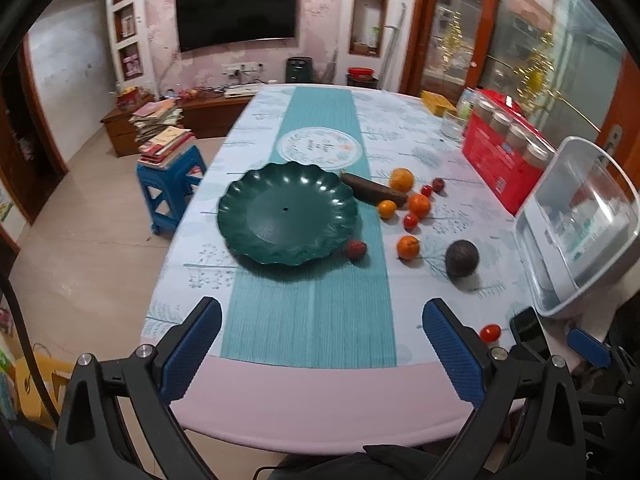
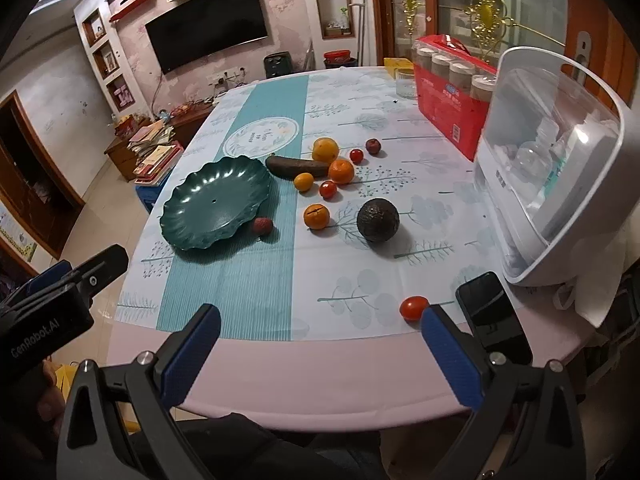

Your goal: Organize fruits

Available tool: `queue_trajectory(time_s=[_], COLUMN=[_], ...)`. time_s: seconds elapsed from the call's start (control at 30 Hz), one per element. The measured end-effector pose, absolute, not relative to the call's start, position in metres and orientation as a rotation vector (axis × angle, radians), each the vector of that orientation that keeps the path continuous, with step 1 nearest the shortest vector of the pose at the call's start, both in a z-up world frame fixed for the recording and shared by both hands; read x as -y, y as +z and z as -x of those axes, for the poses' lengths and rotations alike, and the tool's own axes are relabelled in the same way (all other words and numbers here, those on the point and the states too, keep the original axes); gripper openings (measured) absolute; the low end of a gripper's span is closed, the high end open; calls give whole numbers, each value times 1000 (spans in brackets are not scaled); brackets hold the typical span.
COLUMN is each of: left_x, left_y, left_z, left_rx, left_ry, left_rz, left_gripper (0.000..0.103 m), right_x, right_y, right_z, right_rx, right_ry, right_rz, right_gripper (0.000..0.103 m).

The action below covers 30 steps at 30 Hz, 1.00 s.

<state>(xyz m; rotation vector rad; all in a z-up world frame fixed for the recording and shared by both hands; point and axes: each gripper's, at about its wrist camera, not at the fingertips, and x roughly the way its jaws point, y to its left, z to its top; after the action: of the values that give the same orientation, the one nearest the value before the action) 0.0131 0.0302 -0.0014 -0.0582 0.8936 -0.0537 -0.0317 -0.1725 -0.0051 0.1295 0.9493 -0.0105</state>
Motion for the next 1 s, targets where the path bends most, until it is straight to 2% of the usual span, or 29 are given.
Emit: queue_trajectory(time_s=[0.53, 1.0], left_x=[-10, 26], left_y=[-21, -67], left_z=[-19, -68], left_rx=[-965, -1135], left_ry=[-183, -250], left_rz=[27, 3], left_gripper=[101, 101], right_x=[175, 217], right_y=[-12, -58], right_z=[54, 30], right_rx=[-846, -899], right_ry=[-71, -118], right_rz=[-71, 25], right_gripper=[100, 86])
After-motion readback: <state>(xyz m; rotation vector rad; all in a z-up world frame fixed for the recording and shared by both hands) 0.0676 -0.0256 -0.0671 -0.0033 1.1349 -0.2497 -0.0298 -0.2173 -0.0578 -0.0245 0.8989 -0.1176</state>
